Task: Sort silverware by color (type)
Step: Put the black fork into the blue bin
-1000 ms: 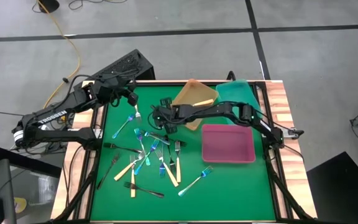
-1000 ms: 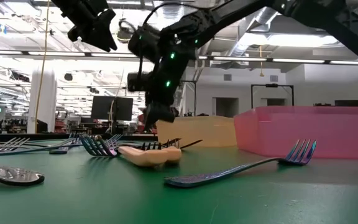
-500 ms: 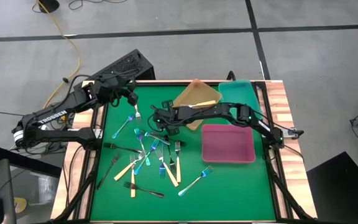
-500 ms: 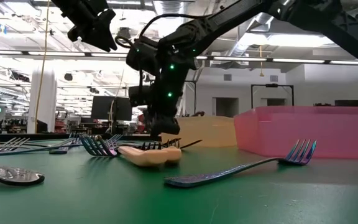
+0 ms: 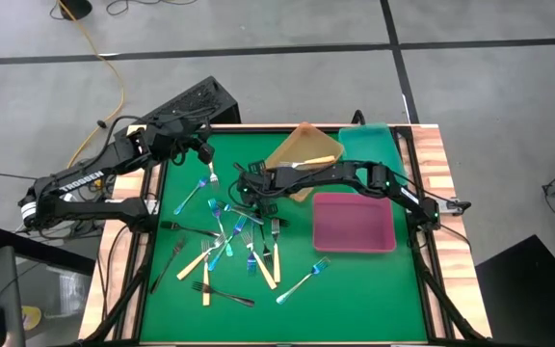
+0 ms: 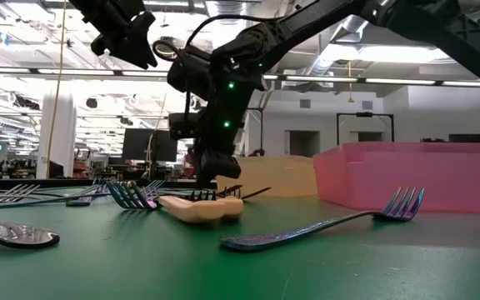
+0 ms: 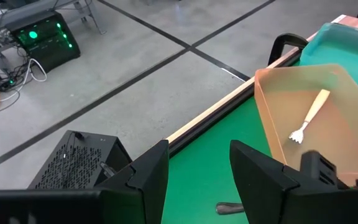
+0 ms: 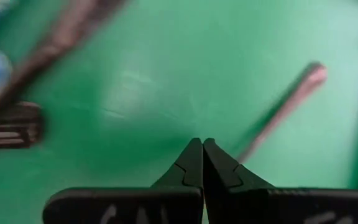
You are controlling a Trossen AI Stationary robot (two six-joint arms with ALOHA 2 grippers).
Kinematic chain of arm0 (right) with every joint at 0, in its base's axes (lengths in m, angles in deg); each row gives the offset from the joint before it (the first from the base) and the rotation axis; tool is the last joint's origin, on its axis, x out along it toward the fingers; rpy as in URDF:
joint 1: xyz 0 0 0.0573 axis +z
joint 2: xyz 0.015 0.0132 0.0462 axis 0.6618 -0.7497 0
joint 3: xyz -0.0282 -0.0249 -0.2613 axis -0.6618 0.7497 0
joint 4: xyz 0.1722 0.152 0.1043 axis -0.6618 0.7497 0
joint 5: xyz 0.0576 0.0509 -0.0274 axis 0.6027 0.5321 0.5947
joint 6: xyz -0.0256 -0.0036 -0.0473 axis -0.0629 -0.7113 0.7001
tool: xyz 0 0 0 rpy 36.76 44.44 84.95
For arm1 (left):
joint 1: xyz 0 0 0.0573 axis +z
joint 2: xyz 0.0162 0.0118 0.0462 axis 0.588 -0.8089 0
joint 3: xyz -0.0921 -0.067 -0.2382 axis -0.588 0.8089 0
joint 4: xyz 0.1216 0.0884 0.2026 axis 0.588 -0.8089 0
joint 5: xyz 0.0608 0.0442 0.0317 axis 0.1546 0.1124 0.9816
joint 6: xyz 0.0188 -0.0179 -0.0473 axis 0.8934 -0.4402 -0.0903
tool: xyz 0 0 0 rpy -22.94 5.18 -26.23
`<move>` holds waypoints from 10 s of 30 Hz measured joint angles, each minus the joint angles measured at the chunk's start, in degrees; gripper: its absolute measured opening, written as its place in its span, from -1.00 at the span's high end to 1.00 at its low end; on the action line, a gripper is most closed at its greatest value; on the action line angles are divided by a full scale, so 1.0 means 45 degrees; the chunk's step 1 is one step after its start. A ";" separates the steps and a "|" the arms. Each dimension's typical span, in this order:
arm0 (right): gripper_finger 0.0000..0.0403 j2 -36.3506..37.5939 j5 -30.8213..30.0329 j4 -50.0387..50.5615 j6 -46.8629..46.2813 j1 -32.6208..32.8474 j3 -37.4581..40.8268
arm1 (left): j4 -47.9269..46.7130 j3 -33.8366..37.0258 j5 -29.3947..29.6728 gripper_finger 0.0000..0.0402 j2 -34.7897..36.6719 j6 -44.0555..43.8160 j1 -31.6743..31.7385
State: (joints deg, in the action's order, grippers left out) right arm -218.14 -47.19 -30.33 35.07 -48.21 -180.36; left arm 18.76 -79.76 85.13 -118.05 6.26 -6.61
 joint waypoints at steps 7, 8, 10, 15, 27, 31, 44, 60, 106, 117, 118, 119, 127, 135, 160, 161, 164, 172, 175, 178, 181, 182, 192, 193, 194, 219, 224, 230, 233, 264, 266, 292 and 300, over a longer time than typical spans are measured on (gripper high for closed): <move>0.91 0.0141 -0.1799 -0.0852 0.0763 0.0306 -0.0012 | 0.0000 0.0000 0.0000 0.22 -0.0002 -0.0004 0.0000; 0.91 0.0116 -0.2073 -0.0854 0.0960 0.0258 -0.0015 | 0.0000 0.0000 0.0000 0.22 -0.0004 0.0000 0.0000; 0.91 0.0035 -0.2333 -0.0696 0.1273 0.0071 -0.0012 | 0.0063 0.0000 0.0000 0.22 -0.0001 0.0000 0.0000; 0.91 -0.0308 -0.2455 -0.0671 0.1339 -0.0296 -0.0060 | 0.0198 0.0000 0.0000 0.22 -0.0004 0.0045 0.0000; 0.91 -0.0942 -0.1407 0.0019 0.1287 0.0254 -0.1002 | 0.0442 0.0000 0.0000 0.22 -0.0004 0.0057 0.0000; 0.90 -0.0947 -0.0863 0.0111 0.1195 0.0770 -0.1680 | 0.0423 0.0000 0.0000 0.22 -0.0004 0.0058 0.0000; 0.93 -0.0810 -0.2829 0.7401 -0.0516 -0.0032 -0.5723 | -0.0126 0.0000 0.0129 0.22 -0.0004 0.0177 0.0000; 0.88 0.0044 0.2605 0.7296 -0.3113 -0.1887 -0.5334 | -0.0177 0.0000 0.0301 0.22 -0.0004 0.0304 0.0000; 0.11 0.0080 0.5315 0.3257 -0.5392 0.0449 -0.0560 | -0.0461 0.0000 0.0092 0.22 -0.0004 0.0178 -0.0004; 0.35 0.0129 0.5162 0.2928 -0.6082 0.0457 -0.0010 | -0.0454 0.0000 0.0092 0.22 -0.0004 0.0147 -0.0001; 0.41 0.0121 0.5057 0.2942 -0.6177 0.0437 -0.0003 | -0.0457 0.0000 0.0092 0.22 -0.0004 0.0146 -0.0002; 0.49 0.0117 0.4939 0.2956 -0.6282 0.0395 0.0000 | -0.0457 0.0000 0.0092 0.22 -0.0004 0.0146 -0.0003; 0.88 0.0092 0.4907 0.2990 -0.6469 0.0386 0.0010 | -0.0457 0.0000 0.0092 0.22 -0.0004 0.0151 -0.0004; 0.88 0.0037 0.4825 0.3067 -0.6469 0.0438 -0.0405 | -0.0456 0.0000 0.0092 0.22 -0.0004 0.0151 -0.0002; 0.86 -0.0024 0.4543 0.5516 -0.5566 0.0392 -0.3334 | -0.0461 0.0000 0.0097 0.22 -0.0004 0.0088 -0.0001; 0.86 -0.0021 0.4543 0.5776 -0.5468 0.0393 -0.3507 | -0.0461 0.0000 0.0097 0.22 -0.0004 0.0087 -0.0005; 0.86 -0.0007 0.4551 0.6436 -0.5342 0.0309 -0.4047 | -0.0461 0.0000 0.0097 0.22 -0.0004 0.0083 0.0000; 0.86 0.0030 0.4472 0.6856 -0.5178 -0.0316 -0.4436 | -0.0483 0.0000 0.0097 0.22 -0.0004 0.0080 -0.0002; 0.86 0.0034 0.4471 0.7192 -0.5221 -0.0569 -0.4444 | -0.0507 0.0000 0.0108 0.22 -0.0004 0.0113 0.0000; 0.86 0.0095 0.4153 0.7588 -0.5287 -0.0870 -0.4444 | -0.0598 0.0000 0.0124 0.22 -0.0004 0.0248 -0.0004; 0.86 0.0304 0.3873 0.7849 -0.5301 -0.1226 -0.4444 | -0.0669 0.0000 0.0262 0.22 -0.0004 0.0269 -0.0003; 0.86 0.0427 0.3870 0.7844 -0.5308 -0.1348 -0.4444 | -0.0695 0.0000 0.0267 0.22 -0.0004 0.0277 0.0000; 0.86 0.1779 0.3864 0.7949 -0.4880 -0.2999 -0.4439 | -0.0787 0.0000 0.0296 0.22 -0.0004 0.0257 -0.0004; 0.86 0.1970 0.3890 0.7983 -0.4823 -0.3265 -0.4439 | -0.0787 0.0000 0.0296 0.22 -0.0004 0.0186 0.0000; 0.86 0.2158 0.3889 0.8088 -0.4793 -0.3549 -0.4439 | -0.0797 0.0000 0.0296 0.22 -0.0004 0.0139 -0.0004; 0.86 0.5019 0.3897 1.1852 -0.6299 -0.9296 -0.4444 | -0.1168 -0.0005 0.0287 0.22 -0.0003 0.0029 -0.0002; 0.86 0.5679 0.3457 1.2417 -0.6717 -0.9559 -0.4089 | -0.1455 -0.0005 0.0282 0.22 -0.0004 0.0019 -0.0005; 0.86 0.7929 0.3049 1.1581 -0.7140 -0.9523 -0.1159 | -0.1597 -0.0005 0.0281 0.22 -0.0004 0.0010 -0.0010; 0.86 0.9548 0.2981 1.0220 -0.7607 -0.9535 0.1201 | -0.1593 -0.0005 0.0277 0.22 -0.0004 0.0005 -0.0010; 0.86 1.3554 0.3926 0.0768 -0.9903 -0.9698 1.4566 | -0.1583 -0.0005 0.0223 0.22 -0.0004 -0.0568 -0.0010; 0.86 1.3156 0.3926 0.0711 -0.9899 -0.9693 1.4566 | -0.1583 -0.0005 0.0228 0.22 -0.0004 -0.0568 -0.0010; 0.73 1.0794 0.3470 0.0090 -0.9904 -0.9552 1.4489 | -0.1579 -0.0005 0.0228 0.22 -0.0004 -0.0622 -0.0005; 0.72 1.0802 0.3479 0.0092 -0.9897 -0.9552 1.4482 | -0.1588 -0.0005 0.0233 0.22 -0.0002 -0.0554 -0.0005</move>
State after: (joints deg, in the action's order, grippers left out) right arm -169.53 -31.53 -29.92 -9.47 -91.19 -115.19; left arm 11.61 -79.79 86.18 -118.06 3.77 -6.63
